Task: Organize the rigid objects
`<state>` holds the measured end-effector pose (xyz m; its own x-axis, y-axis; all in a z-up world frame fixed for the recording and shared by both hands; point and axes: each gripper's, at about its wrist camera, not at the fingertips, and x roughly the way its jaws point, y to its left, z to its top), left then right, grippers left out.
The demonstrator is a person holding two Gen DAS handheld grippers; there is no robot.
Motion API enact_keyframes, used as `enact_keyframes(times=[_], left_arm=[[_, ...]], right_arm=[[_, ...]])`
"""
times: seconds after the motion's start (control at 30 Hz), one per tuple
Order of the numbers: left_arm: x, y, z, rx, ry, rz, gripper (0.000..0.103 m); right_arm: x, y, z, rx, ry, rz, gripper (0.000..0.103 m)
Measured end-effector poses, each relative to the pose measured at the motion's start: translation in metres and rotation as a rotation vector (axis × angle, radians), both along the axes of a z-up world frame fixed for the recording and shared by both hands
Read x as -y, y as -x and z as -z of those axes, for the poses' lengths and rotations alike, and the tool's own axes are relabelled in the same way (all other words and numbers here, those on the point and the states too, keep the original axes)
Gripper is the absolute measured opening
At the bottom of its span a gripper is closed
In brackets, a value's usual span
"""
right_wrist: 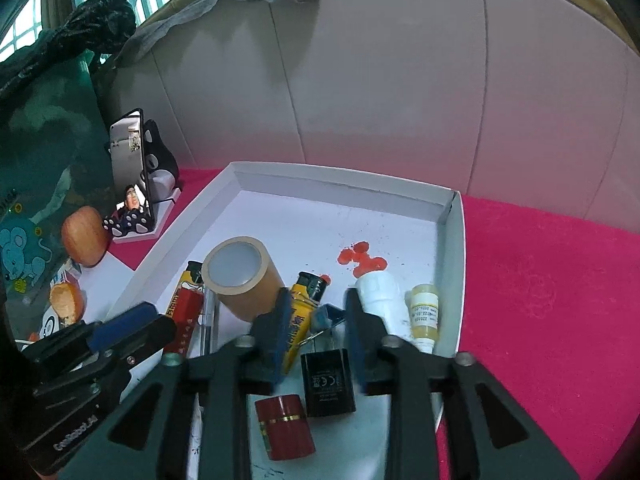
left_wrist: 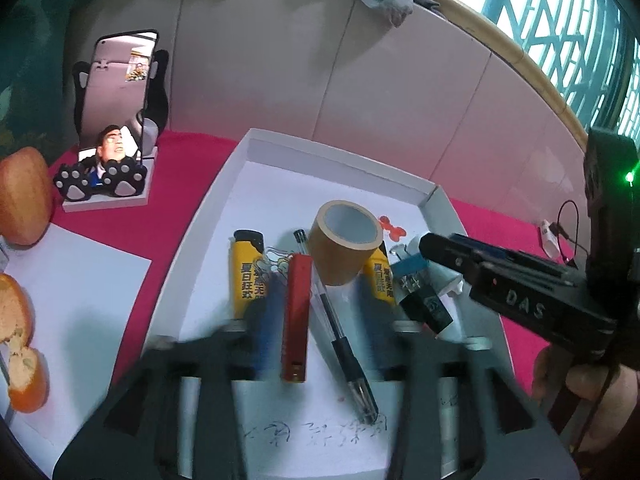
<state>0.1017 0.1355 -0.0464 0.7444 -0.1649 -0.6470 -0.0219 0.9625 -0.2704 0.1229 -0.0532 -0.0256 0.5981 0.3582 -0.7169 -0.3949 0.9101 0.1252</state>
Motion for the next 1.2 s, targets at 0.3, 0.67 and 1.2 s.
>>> enact_keyframes(times=[0.3, 0.67, 1.2], left_arm=[[0.010, 0.024, -0.015, 0.047, -0.025, -0.016, 0.103], [0.032, 0.050, -0.037, 0.105, 0.024, 0.039, 0.103], [0.082, 0.093, -0.083, 0.259, -0.185, 0.095, 0.103]], right_arm=[[0.023, 0.021, -0.018, 0.088, -0.044, 0.052, 0.103], [0.069, 0.057, -0.045, 0.174, -0.108, 0.149, 0.103], [0.124, 0.113, -0.075, 0.316, -0.003, 0.332, 0.103]])
